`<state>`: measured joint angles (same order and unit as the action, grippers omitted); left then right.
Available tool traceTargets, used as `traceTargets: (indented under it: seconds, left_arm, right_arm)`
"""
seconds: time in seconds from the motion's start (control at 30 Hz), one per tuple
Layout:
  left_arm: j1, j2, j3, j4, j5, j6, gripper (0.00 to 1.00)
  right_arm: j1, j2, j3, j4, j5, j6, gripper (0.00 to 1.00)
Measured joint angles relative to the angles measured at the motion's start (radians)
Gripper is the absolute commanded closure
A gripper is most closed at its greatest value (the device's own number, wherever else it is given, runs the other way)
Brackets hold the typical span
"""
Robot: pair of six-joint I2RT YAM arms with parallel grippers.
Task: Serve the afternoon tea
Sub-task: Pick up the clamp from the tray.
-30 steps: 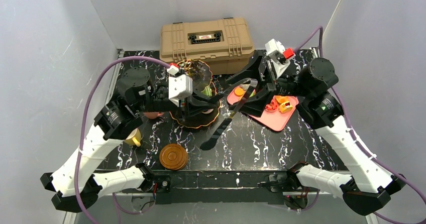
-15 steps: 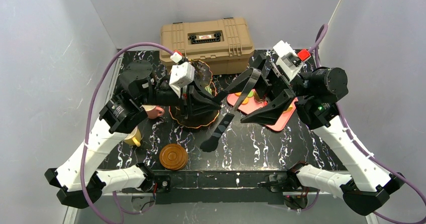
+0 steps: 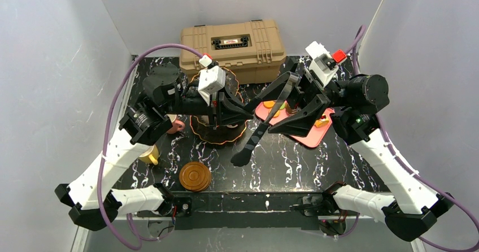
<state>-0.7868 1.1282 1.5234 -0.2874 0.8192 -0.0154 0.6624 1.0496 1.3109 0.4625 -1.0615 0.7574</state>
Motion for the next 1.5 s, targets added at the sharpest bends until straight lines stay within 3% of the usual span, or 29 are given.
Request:
traceTargets:
  seconds: [1.17,1.5]
  left_arm:
    - [0.077,0.079,0.003,0.063,0.053,-0.029,1.00]
    - [0.083,0.079,0.004,0.063,0.054,-0.028,1.00]
  right_arm:
    - [0.001,0.036,-0.013,-0.100,0.052,-0.110,0.02]
    - [0.006,0.045,-0.013,-0.124,0.056,-0.129,0.12]
